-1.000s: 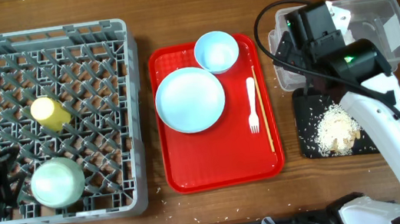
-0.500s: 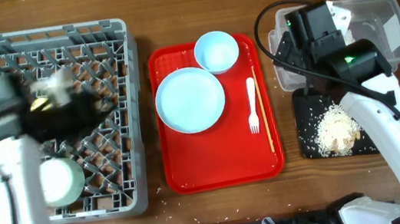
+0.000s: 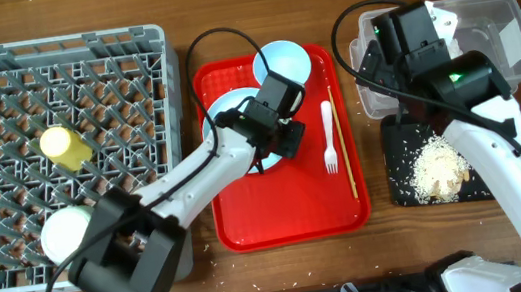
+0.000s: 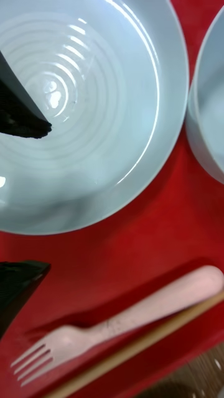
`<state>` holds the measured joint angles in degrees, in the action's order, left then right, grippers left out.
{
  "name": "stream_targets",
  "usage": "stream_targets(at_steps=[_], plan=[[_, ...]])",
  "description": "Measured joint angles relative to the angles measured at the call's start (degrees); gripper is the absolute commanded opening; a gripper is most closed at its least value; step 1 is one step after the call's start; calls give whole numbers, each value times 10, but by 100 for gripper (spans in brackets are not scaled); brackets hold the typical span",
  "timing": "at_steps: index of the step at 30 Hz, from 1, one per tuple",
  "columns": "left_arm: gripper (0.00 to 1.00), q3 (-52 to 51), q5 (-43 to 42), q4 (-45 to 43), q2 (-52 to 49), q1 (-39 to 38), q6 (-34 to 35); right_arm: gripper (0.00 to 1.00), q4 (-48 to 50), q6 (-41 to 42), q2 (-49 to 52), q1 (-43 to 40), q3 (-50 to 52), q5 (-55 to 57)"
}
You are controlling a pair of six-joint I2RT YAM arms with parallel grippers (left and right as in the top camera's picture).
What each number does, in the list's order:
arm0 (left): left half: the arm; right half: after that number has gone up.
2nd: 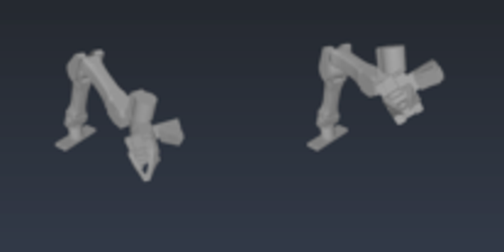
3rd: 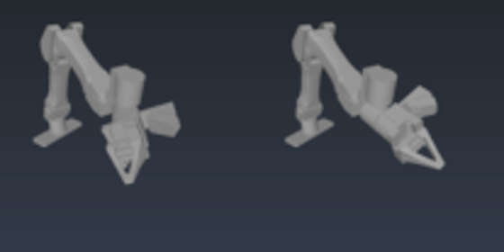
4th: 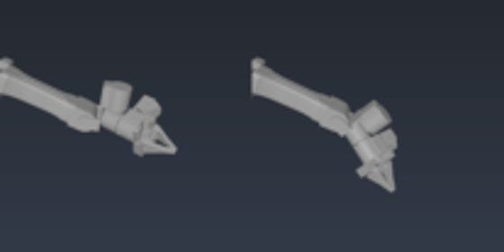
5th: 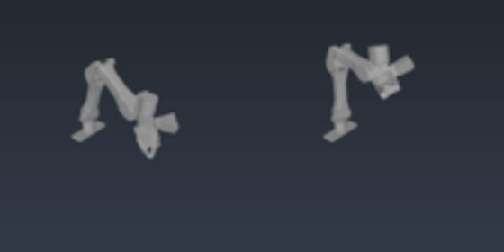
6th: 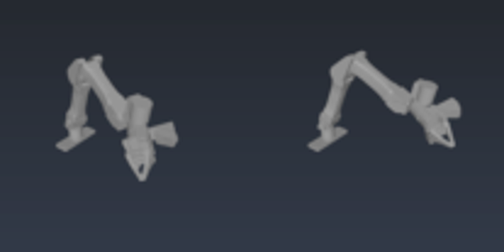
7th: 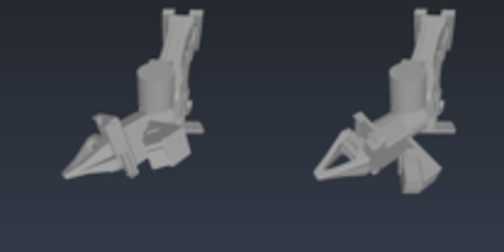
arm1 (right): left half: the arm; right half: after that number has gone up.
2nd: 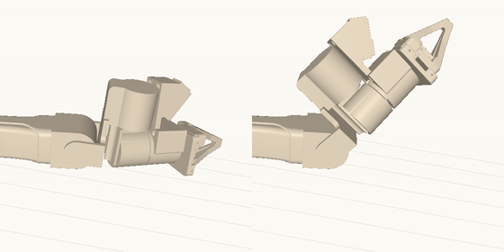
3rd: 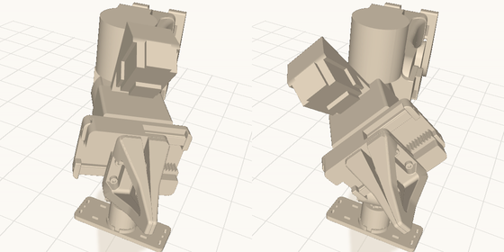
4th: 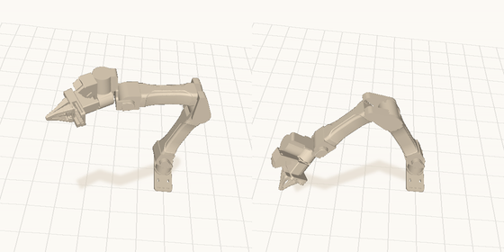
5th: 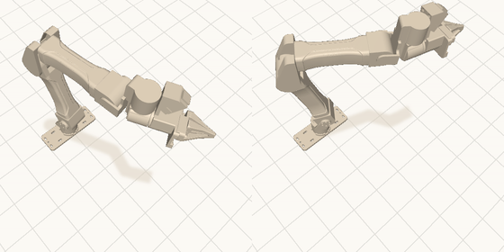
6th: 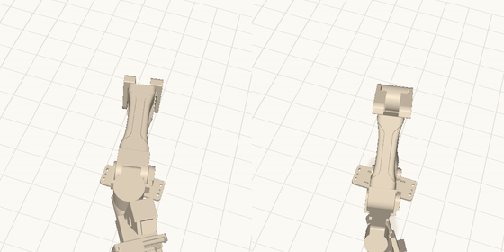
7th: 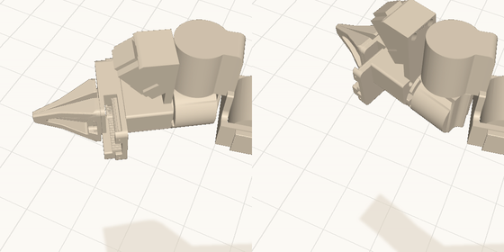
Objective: Sort waste into correct bins and load items into the dishwasher rack
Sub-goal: 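Grasp the light-blue plate on the red tray with the left gripper, then stand the light-blue plate upright in the rack's right edge, release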
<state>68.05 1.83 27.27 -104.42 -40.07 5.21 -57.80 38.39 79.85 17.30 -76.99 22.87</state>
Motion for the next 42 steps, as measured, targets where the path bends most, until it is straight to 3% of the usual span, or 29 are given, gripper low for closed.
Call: stream_targets(at_steps=[8,11,14,20,29,32,36,42], plan=[[52,0,-35,-8,-52,0,0,100,0,0,0,0,0,0],[22,0,-37,-10,-62,0,1,100,0,0,0,0,0,0],[4,0,-43,-10,-64,-1,0,100,0,0,0,0,0,0],[4,4,-47,16,-32,-4,12,100,0,0,0,0,0,0],[4,3,-57,54,273,28,54,100,0,0,0,0,0,0],[4,3,-98,47,332,109,57,100,0,0,0,0,0,0],[4,2,-236,-3,335,263,68,100,0,0,0,0,0,0],[4,2,-488,-89,233,457,129,100,0,0,0,0,0,0]])
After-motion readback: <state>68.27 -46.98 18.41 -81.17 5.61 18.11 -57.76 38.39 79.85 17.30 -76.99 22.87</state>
